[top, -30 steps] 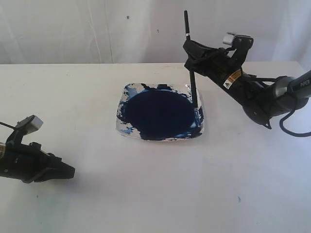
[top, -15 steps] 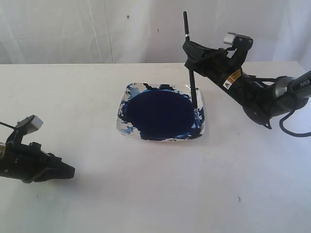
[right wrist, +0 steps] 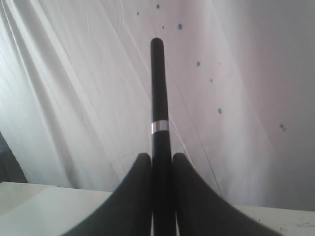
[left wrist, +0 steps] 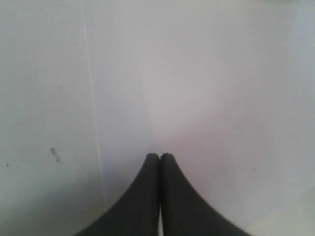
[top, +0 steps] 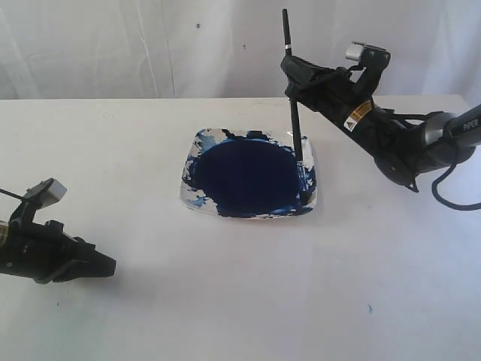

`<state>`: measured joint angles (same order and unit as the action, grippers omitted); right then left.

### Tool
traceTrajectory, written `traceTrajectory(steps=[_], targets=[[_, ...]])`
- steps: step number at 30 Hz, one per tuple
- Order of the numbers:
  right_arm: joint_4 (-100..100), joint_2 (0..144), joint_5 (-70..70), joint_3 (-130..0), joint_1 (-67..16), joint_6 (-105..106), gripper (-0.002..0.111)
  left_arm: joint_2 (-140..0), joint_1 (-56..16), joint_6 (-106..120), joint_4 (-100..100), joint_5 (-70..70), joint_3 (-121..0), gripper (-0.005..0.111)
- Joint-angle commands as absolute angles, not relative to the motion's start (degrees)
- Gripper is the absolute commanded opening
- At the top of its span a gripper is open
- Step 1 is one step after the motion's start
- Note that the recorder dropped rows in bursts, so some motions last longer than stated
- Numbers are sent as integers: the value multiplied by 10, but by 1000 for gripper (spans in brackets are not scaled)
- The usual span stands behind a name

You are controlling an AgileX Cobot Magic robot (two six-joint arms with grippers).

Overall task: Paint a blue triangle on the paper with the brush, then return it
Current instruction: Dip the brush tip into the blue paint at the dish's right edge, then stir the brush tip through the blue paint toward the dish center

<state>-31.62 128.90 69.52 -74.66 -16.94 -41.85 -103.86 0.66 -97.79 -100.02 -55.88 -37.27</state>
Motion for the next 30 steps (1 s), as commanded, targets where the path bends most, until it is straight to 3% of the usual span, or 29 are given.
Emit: traceTrajectory(steps=[1, 7, 13, 19, 30], targets=[[-317, 1287, 700, -751, -163, -420, 0, -1037, 6, -974, -999, -557, -367, 0], [-318, 1288, 700, -770, -163, -424, 9, -1037, 6, -974, -999, -557, -367, 0], [-311, 1293, 700, -788, -163, -427, 9, -1037, 6, -974, -999, -557, -367, 0], [-280, 1293, 700, -788, -163, -453, 0, -1037, 6, -974, -999, -557, -367, 0], [-258, 1288, 700, -808, -174, -583, 0, -1037, 6, -974, -999, -557, -367, 0]])
